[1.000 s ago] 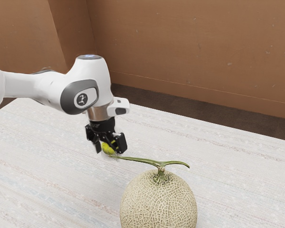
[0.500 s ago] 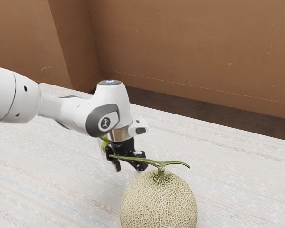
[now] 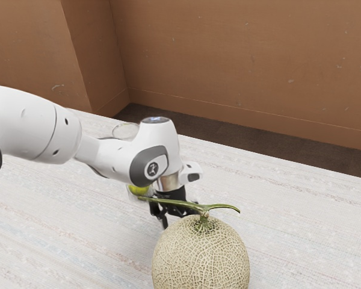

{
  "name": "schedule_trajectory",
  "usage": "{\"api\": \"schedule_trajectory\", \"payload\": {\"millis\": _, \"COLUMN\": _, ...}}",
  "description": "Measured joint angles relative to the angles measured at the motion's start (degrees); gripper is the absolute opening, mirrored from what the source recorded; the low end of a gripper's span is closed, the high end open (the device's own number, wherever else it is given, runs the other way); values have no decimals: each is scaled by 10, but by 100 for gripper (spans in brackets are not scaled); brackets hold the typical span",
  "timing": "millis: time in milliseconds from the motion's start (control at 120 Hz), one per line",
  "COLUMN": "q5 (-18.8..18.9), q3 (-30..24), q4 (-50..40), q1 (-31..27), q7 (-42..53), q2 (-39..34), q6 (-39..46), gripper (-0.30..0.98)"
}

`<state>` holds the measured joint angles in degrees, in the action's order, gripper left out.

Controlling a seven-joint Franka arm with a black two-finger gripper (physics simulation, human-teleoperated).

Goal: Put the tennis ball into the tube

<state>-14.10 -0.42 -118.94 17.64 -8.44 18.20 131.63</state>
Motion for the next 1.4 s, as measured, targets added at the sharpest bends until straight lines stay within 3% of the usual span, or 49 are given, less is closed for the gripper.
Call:
{"api": "schedule_trajectory", "payload": {"millis": 308, "q5": -6, "q3": 0, "q4": 13, "q1": 8, "q7": -3, "q2": 30, "q6": 16, "gripper": 68}}
{"api": "schedule_trajectory", "payload": {"millis": 492, "q5": -5, "q3": 1, "q4": 13, "q1": 12, "q7": -6, "q2": 31, "q6": 21, "gripper": 40}}
{"api": "schedule_trajectory", "payload": {"millis": 658, "q5": 2, "q3": 1, "q4": 10, "q1": 12, "q7": -12, "q2": 11, "q6": 18, "gripper": 33}}
{"api": "schedule_trajectory", "payload": {"millis": 908, "q5": 11, "q3": 1, "q4": 4, "q1": 13, "q7": -25, "q2": -83, "q6": -27, "gripper": 24}}
{"api": "schedule_trajectory", "payload": {"millis": 1075, "q5": 44, "q3": 11, "q4": 27, "q1": 7, "q7": -32, "q2": -135, "q6": -89, "gripper": 21}}
{"api": "schedule_trajectory", "payload": {"millis": 1400, "q5": 112, "q3": 59, "q4": 156, "q1": 8, "q7": -11, "q2": -136, "q6": -208, "gripper": 21}}
